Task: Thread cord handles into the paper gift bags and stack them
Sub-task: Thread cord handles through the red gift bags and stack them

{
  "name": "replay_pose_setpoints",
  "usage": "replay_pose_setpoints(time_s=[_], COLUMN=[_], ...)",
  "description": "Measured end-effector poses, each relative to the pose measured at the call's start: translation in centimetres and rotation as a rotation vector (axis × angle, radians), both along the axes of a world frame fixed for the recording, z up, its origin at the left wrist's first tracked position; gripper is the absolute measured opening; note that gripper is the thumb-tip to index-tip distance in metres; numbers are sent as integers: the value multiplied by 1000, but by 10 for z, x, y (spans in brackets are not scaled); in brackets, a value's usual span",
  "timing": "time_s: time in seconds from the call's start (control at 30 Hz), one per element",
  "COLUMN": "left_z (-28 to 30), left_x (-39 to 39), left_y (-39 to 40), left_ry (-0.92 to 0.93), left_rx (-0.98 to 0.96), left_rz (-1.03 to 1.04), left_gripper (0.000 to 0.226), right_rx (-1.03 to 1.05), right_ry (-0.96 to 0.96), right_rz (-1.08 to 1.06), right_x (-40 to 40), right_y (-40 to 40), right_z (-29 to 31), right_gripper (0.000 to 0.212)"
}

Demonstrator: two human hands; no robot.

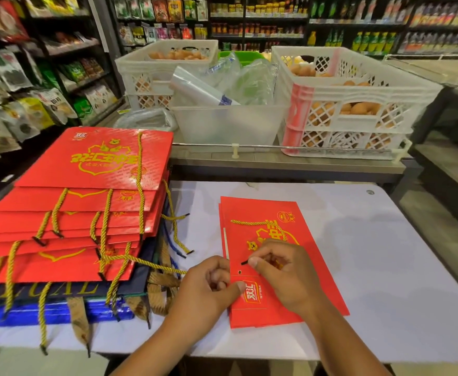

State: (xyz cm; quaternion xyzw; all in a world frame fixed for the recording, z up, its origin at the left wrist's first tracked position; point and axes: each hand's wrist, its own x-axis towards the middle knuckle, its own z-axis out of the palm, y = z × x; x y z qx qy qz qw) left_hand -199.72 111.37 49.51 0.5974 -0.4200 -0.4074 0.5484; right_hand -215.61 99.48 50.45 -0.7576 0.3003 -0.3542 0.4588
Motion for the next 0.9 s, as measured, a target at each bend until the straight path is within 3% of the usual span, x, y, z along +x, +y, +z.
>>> replay_pose_setpoints(time_s=[0.13,0.6,0.77,0.9], left_z=[-4,-5,-7,-7], left_x=[1,2,5,4], left_y=[0,0,1,1], left_ry=[17,170,112,105], left_rx=[-23,-76,-76,-99], left_rz=[11,45,55,34], left_gripper=[15,17,33,16], right_rx=[-69,-184,-198,-167], right_ry=[47,65,54,42], right_rz=[42,77,99,162], right_x=[-3,1,2,4], right_y=[0,4,6,4], right_z=[0,-8,-10,-10], right_gripper=[12,11,10,10])
